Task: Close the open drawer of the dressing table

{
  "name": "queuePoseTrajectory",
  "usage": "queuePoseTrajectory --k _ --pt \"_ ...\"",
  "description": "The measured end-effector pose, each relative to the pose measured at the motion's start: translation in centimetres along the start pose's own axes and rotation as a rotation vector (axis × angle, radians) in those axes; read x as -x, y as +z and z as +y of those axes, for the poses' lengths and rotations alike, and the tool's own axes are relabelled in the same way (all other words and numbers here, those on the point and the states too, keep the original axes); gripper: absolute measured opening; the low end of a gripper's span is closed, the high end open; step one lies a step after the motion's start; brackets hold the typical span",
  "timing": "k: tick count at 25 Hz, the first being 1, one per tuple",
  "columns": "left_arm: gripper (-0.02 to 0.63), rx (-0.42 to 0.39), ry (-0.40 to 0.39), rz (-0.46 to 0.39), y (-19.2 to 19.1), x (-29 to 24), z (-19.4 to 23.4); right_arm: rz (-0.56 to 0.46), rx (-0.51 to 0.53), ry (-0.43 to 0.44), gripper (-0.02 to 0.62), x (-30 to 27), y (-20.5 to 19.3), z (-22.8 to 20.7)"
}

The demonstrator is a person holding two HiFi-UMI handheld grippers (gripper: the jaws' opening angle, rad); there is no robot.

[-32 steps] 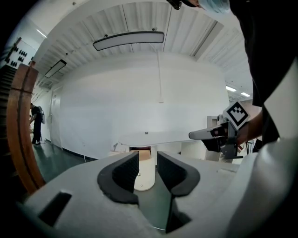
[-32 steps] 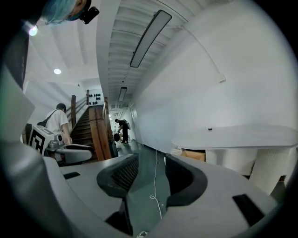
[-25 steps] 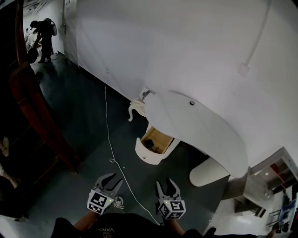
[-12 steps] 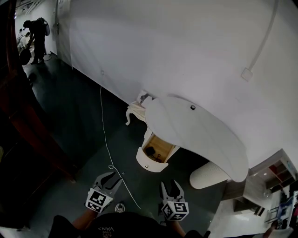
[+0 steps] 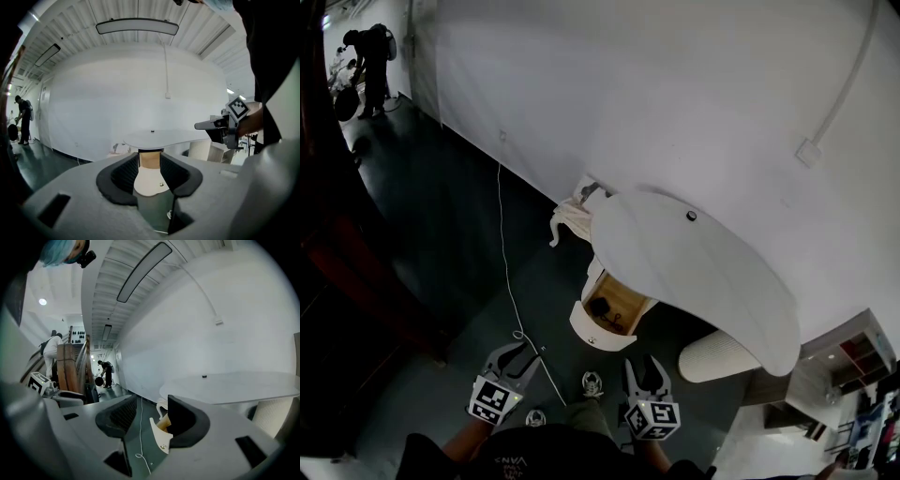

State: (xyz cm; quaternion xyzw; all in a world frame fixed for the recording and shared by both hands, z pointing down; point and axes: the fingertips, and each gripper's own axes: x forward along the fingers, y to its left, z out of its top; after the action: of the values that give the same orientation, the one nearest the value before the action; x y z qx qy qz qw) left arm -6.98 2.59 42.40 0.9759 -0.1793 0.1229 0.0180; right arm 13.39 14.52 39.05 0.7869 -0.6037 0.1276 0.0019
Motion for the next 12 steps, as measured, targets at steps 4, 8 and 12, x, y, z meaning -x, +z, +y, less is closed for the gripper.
queuePoseTrajectory --k 4,8,12 --pt "0.138 0.02 0.034 -0.004 -0.3 -2.4 0.7 -0.005 0.029 0.039 0.204 -2.6 0.5 -1.2" --pt "0.138 0.039 0.057 0.001 -0.5 -5.4 1.0 -0.011 0.031 0.094 0.204 -5.1 1.4 -2.6" --pt "0.144 0.071 0.058 0.017 -0.8 -8.9 0.6 0.018 0.034 0.129 0.204 -7.0 1.2 -4.6"
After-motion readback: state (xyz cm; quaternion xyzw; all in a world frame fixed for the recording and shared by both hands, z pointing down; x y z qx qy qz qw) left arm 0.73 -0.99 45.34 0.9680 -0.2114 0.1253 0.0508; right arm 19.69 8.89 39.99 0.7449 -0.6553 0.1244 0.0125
